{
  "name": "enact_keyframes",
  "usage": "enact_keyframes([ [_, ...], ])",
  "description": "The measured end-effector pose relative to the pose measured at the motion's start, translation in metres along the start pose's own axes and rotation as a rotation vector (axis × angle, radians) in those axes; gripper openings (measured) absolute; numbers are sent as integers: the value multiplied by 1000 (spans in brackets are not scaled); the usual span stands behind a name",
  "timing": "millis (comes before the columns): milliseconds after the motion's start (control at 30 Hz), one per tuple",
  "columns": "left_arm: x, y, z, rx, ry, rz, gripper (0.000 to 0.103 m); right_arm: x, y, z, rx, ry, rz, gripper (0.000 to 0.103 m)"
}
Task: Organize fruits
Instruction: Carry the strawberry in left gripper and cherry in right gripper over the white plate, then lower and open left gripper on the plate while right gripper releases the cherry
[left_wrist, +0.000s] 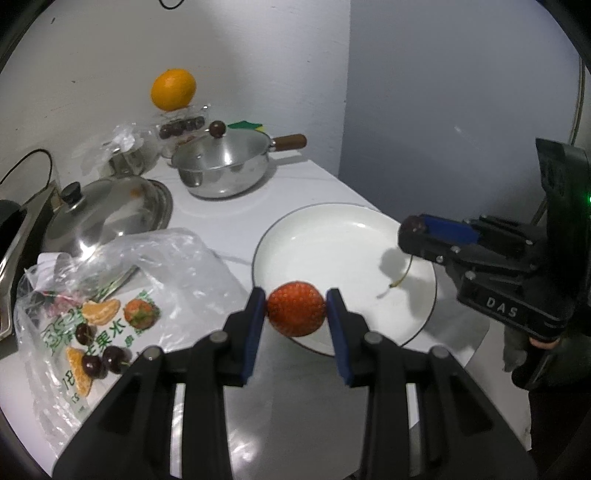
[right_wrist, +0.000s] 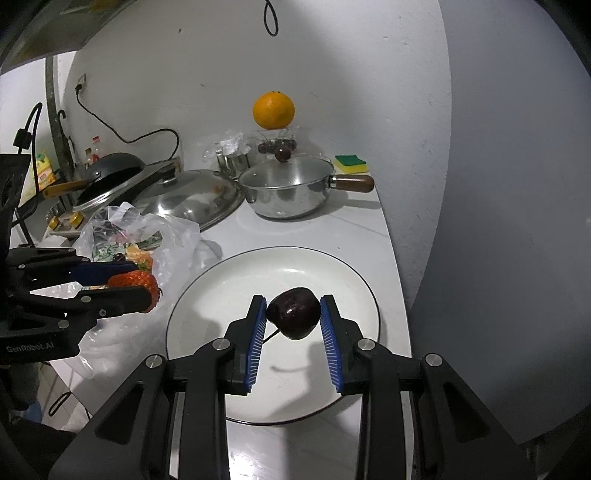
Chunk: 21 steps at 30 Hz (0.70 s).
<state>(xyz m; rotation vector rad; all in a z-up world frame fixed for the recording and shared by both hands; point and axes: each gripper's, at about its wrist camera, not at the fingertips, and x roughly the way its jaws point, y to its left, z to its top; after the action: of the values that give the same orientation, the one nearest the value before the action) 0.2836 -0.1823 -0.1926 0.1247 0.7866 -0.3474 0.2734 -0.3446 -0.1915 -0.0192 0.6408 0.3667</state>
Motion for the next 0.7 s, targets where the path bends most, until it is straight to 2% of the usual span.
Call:
enact_keyframes([
  [700,41,-23,-2,11,60,-72,35,15,-9,-17,-11,71,13,32],
])
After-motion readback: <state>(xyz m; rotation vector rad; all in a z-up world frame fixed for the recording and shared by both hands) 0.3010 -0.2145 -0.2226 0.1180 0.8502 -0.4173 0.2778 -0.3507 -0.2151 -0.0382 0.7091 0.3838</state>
